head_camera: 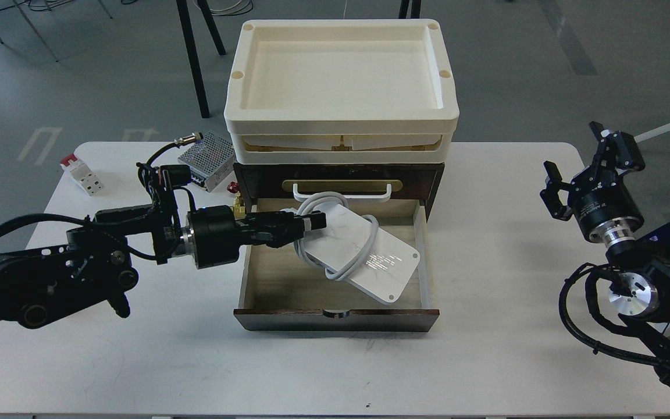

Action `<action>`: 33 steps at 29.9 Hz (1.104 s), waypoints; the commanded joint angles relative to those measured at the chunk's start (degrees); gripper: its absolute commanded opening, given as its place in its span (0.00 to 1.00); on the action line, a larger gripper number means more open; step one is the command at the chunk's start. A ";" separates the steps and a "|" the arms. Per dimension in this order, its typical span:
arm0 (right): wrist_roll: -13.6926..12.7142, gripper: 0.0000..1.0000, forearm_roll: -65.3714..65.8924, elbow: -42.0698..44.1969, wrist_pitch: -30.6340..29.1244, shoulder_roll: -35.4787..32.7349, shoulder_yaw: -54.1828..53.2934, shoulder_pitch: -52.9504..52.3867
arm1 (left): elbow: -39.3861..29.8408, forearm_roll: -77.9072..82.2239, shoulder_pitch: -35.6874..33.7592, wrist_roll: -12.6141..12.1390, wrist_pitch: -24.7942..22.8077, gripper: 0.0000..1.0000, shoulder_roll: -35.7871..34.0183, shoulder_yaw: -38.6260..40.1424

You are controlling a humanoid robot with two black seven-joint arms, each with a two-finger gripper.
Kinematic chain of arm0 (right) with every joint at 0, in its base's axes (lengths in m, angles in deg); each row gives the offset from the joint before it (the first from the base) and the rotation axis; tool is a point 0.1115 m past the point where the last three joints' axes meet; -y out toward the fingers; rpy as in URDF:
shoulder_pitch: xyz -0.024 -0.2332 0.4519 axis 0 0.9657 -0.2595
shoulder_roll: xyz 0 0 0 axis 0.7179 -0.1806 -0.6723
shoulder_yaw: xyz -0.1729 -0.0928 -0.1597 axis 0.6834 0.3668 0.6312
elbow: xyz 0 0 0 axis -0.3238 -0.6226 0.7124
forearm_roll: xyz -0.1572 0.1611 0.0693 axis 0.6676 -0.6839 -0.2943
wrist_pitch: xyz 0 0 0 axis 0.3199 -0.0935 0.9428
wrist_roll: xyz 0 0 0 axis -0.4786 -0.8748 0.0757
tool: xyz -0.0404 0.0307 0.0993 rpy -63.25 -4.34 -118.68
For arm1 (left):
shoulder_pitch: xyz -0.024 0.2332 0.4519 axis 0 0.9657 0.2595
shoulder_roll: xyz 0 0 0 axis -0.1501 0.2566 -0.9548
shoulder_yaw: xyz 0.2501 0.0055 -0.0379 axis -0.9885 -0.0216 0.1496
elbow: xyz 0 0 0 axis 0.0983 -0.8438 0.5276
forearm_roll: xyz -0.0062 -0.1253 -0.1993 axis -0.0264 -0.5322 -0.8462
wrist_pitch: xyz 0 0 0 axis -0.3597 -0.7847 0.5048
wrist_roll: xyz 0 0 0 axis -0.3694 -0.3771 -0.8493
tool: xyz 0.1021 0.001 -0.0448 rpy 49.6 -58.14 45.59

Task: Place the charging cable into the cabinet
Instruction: 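Lower the cable into the drawer and open the left gripper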

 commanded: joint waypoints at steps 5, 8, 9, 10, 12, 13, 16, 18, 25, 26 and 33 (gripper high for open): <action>0.00 0.99 0.00 0.00 0.00 0.00 0.00 0.01 | 7.82 0.27 1.00 0.01 0.87 0.05 6.74 -0.25; 0.00 0.99 0.00 0.00 0.00 0.00 0.00 0.01 | 11.07 0.27 1.09 0.01 0.87 0.06 8.93 -0.25; 0.00 0.99 0.00 0.00 0.00 0.00 0.00 0.01 | 12.04 0.27 1.09 0.01 0.87 0.06 9.81 -0.42; 0.00 0.99 0.00 0.00 0.00 0.00 0.00 0.01 | 13.27 0.27 1.09 0.01 0.87 0.06 10.86 -0.77; 0.00 0.99 0.00 0.00 0.00 0.00 0.00 0.01 | 15.99 0.27 1.09 0.01 0.87 0.06 12.36 -1.47; 0.00 0.99 0.00 0.00 0.00 0.00 0.00 0.01 | 17.22 0.27 1.09 0.01 0.87 0.06 12.98 -1.56; 0.00 0.99 0.00 0.00 0.00 0.00 0.00 0.01 | 20.56 0.18 1.35 0.01 0.87 0.07 14.56 -1.74; 0.00 0.99 0.00 0.00 0.00 0.00 0.00 0.01 | 21.62 0.09 1.88 0.01 0.96 0.07 14.74 -1.74; 0.00 0.99 0.00 0.00 0.00 0.00 0.00 0.09 | 22.24 0.18 2.59 0.01 0.96 0.19 14.65 -1.83; 0.00 0.99 0.00 0.00 0.00 0.00 0.00 0.09 | 22.24 0.18 2.76 0.01 0.96 0.21 14.65 -1.91; 0.00 0.99 0.00 0.00 0.00 0.00 0.00 0.01 | 22.24 0.09 2.41 0.01 0.96 0.54 14.57 -2.44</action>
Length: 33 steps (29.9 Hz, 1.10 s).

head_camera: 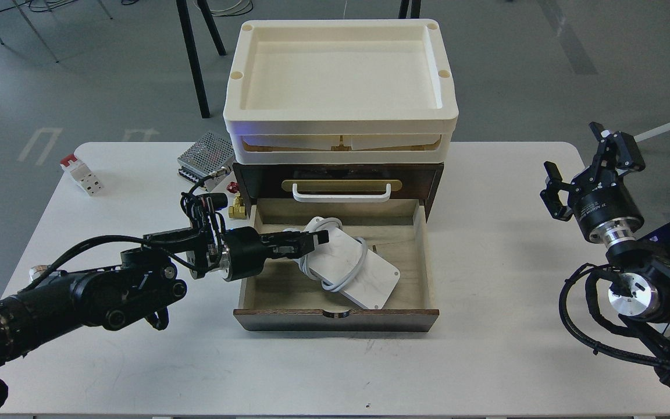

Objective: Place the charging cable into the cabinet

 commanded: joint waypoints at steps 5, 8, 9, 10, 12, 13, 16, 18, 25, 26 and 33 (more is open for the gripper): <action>0.00 0.99 0.00 0.00 0.00 0.00 0.00 -0.04 | -0.25 0.05 -0.42 0.00 0.07 0.68 -0.95 -0.13; 0.00 0.99 0.00 0.00 0.00 0.00 0.00 -0.04 | -1.04 0.13 -0.60 0.00 0.07 0.72 -2.44 -0.04; 0.00 0.99 0.00 0.00 0.00 0.00 0.00 -0.04 | -1.22 0.40 -0.60 0.00 0.16 0.72 -3.14 -0.04; 0.00 0.99 0.00 0.00 0.00 0.00 0.00 -0.04 | -1.40 0.75 -0.69 0.00 0.59 0.72 -3.85 0.05; 0.00 0.99 0.00 0.00 0.00 0.00 0.00 -0.04 | -2.88 0.92 -0.86 0.00 2.26 0.75 -5.43 0.05; 0.00 0.99 0.00 0.00 0.00 0.00 0.00 -0.04 | -4.20 0.93 -0.86 0.00 3.05 0.76 -6.83 0.05; 0.00 0.99 0.00 0.00 0.00 0.00 0.00 0.05 | -8.94 0.84 -0.95 0.00 3.32 0.78 -11.92 0.66; 0.00 0.99 0.00 0.00 0.00 0.00 0.00 -0.04 | -13.42 0.58 -0.87 0.00 3.41 0.80 -16.05 0.92; 0.00 0.99 0.00 -0.09 0.00 0.00 0.00 -0.04 | -19.15 -9.76 2.47 0.00 3.32 0.86 -27.66 4.17; 0.00 0.99 0.00 -0.09 0.00 0.00 0.00 -0.04 | -19.15 -13.54 3.08 0.00 3.24 0.87 -28.54 4.79; 0.00 0.99 0.00 -0.09 0.00 0.00 0.09 0.05 | -17.49 -42.45 6.69 0.00 3.06 0.89 -31.98 6.29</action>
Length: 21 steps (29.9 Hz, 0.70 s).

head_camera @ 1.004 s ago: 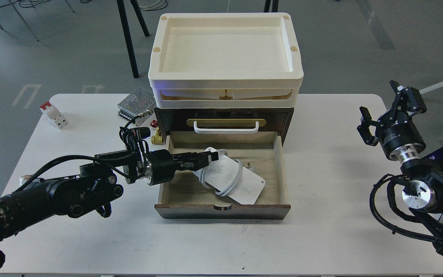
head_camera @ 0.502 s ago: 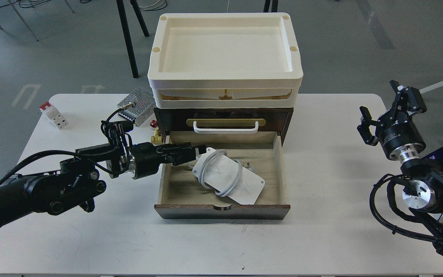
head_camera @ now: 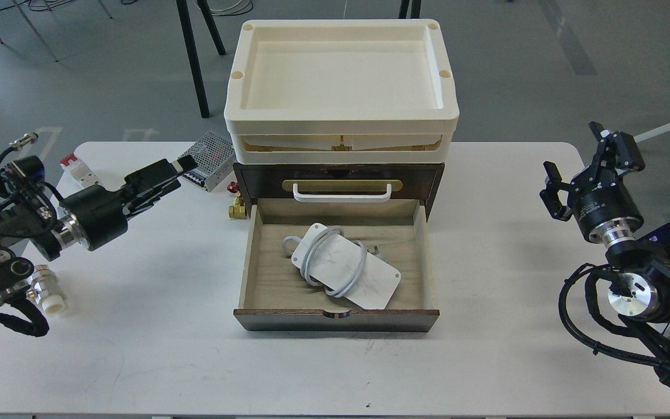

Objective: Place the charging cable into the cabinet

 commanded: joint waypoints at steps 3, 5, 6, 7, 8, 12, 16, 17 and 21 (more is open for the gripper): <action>0.00 0.99 0.00 0.01 0.00 0.00 -0.08 0.02 | 3.03 -21.69 2.06 -0.01 0.07 0.89 0.21 0.13; 0.00 0.99 0.00 0.01 0.00 0.00 -0.08 -0.07 | 4.87 -26.89 2.50 -0.01 -0.20 0.89 1.35 0.13; 0.00 0.99 0.00 0.01 -0.09 0.00 -0.08 -0.07 | 6.01 -29.09 2.59 -0.01 -0.28 0.89 2.66 0.21; 0.00 0.99 0.00 0.01 -0.09 0.00 -0.08 -0.07 | 7.07 -30.94 2.59 -0.01 -0.37 0.90 3.89 0.30; 0.00 0.99 0.00 0.01 0.00 0.00 -0.08 -0.07 | 8.64 -33.04 2.59 -0.01 -0.46 0.90 5.64 0.39; 0.00 0.99 -0.09 -0.08 -0.09 0.00 -0.17 -0.07 | 15.67 -38.77 2.85 -0.01 -3.08 0.91 11.88 2.06; 0.00 0.99 -0.18 -0.17 -0.44 0.00 -0.26 -0.07 | 24.63 -41.76 3.29 -0.01 -9.06 0.90 18.39 5.39; 0.00 0.99 -0.18 -0.17 -0.53 0.00 -0.26 -0.07 | 27.18 -41.94 3.29 -0.01 -10.64 0.91 19.88 6.88; 0.00 0.99 -0.18 -0.25 -0.70 0.00 -0.26 -0.07 | 33.61 -42.12 3.55 -0.01 -16.00 0.91 23.41 11.72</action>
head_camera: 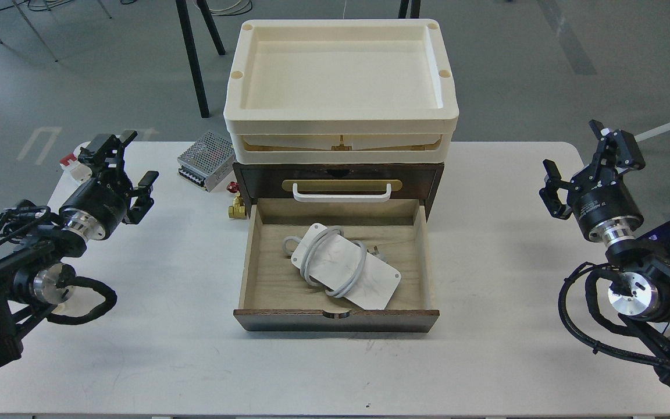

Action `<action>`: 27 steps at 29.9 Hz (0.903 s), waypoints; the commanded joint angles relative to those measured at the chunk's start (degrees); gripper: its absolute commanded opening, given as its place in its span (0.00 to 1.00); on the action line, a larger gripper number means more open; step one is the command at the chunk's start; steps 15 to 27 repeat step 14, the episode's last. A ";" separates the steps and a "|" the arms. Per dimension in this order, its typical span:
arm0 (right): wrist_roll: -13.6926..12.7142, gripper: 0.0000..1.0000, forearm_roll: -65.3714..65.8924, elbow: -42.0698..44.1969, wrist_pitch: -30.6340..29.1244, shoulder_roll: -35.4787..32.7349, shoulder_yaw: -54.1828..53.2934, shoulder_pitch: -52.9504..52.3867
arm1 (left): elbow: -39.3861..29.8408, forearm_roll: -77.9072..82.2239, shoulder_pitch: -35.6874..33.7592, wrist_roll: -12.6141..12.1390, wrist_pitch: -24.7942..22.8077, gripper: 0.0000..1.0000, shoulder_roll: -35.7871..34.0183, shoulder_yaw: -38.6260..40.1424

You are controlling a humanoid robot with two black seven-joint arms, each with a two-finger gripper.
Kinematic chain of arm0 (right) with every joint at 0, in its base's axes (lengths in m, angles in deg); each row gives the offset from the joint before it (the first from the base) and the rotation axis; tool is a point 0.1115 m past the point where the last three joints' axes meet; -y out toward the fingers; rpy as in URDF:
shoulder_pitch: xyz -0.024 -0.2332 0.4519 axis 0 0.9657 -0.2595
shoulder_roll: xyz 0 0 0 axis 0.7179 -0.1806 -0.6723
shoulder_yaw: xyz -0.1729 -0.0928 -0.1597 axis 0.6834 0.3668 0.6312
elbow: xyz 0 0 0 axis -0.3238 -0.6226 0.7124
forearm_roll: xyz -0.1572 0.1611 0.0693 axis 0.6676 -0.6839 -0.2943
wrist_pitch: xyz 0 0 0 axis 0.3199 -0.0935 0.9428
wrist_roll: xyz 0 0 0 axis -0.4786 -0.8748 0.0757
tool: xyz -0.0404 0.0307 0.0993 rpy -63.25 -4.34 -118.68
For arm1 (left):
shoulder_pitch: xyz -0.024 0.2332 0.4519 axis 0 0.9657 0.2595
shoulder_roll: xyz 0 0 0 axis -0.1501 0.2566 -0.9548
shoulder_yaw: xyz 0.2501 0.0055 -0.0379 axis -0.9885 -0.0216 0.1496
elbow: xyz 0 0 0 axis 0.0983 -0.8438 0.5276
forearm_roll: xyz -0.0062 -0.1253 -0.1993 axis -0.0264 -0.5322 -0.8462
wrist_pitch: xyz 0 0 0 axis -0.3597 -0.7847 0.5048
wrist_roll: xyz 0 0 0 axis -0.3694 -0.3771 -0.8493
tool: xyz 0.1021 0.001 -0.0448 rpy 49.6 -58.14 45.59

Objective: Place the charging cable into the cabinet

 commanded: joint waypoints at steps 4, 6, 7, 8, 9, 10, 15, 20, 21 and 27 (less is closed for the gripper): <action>0.00 0.99 -0.10 0.00 -0.13 0.00 -0.19 0.10 | 4.86 -0.09 2.11 0.01 -7.63 0.92 2.89 6.81; 0.00 0.99 -0.10 0.00 -0.13 0.00 -0.36 0.18 | 4.86 -0.09 2.47 0.01 -7.81 0.92 2.97 7.08; 0.00 0.99 -0.10 0.00 -0.13 0.00 -0.36 0.18 | 4.86 -0.09 2.56 0.01 -7.81 0.92 2.89 7.08; 0.00 0.99 -0.10 0.00 -0.13 0.00 -0.36 0.18 | 4.94 -0.09 2.73 0.01 -7.81 0.92 2.89 6.99; 0.00 0.99 -0.10 0.00 -0.13 0.00 -0.36 0.18 | 4.86 -0.09 2.91 0.01 -7.90 0.92 2.89 7.08; 0.00 0.99 -0.10 0.00 -0.05 0.00 -0.36 0.18 | 4.86 -0.09 2.99 0.01 -7.90 0.92 2.89 6.99; 0.00 0.99 -0.10 0.00 -0.13 0.00 -0.36 0.18 | 4.86 -0.01 3.00 0.01 -7.90 0.93 3.06 6.99; 0.00 0.99 -0.10 0.00 -0.13 0.00 -0.36 0.18 | 4.86 -0.01 3.00 0.01 -7.90 0.93 3.06 6.99; 0.00 0.99 -0.10 0.00 -0.13 0.00 -0.36 0.18 | 4.86 -0.01 3.00 0.01 -7.90 0.93 3.06 6.99; 0.00 0.99 -0.10 0.00 -0.13 0.00 -0.36 0.18 | 4.86 -0.01 3.00 0.01 -7.90 0.93 3.06 6.99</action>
